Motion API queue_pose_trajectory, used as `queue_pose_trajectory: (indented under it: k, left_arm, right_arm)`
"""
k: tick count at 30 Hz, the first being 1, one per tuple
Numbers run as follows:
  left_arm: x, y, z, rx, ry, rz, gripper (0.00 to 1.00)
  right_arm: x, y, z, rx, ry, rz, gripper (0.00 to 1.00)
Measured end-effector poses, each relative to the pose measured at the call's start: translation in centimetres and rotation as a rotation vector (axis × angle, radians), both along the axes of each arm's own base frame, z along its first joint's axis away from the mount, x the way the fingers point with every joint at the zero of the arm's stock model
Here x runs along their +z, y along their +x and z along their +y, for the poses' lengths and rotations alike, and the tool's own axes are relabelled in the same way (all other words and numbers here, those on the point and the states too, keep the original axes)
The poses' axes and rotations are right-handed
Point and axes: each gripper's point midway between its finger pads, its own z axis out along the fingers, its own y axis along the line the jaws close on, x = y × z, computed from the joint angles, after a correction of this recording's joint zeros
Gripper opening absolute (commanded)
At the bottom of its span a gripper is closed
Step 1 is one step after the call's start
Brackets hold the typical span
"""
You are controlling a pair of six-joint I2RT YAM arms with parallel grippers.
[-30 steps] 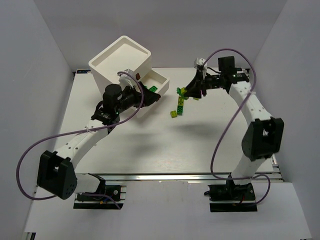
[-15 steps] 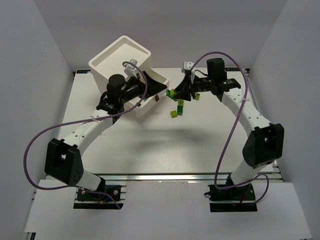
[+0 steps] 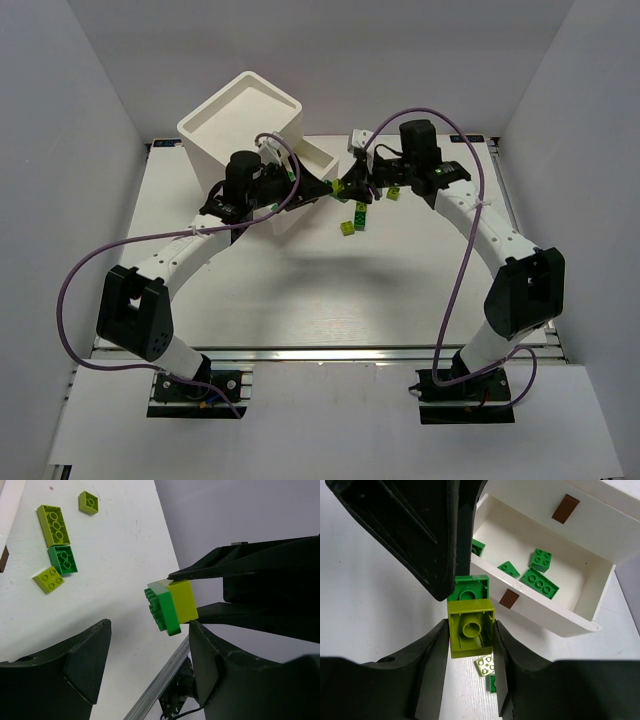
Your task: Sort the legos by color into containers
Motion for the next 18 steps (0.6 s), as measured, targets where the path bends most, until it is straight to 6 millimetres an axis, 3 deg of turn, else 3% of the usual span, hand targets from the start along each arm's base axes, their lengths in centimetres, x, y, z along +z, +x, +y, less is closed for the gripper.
queue_pose_trajectory:
  k: [12, 18]
  left_arm:
    - [0.2, 0.2, -0.1, 0.005, -0.001, 0.020, 0.49]
    - [0.1, 0.2, -0.2, 0.000, -0.007, 0.031, 0.26]
  right_arm:
    - [-0.3, -1.1, 0.7, 0.004, -0.042, -0.100, 0.00]
    - [-0.7, -1.3, 0.9, 0.000, -0.056, -0.125, 0.00]
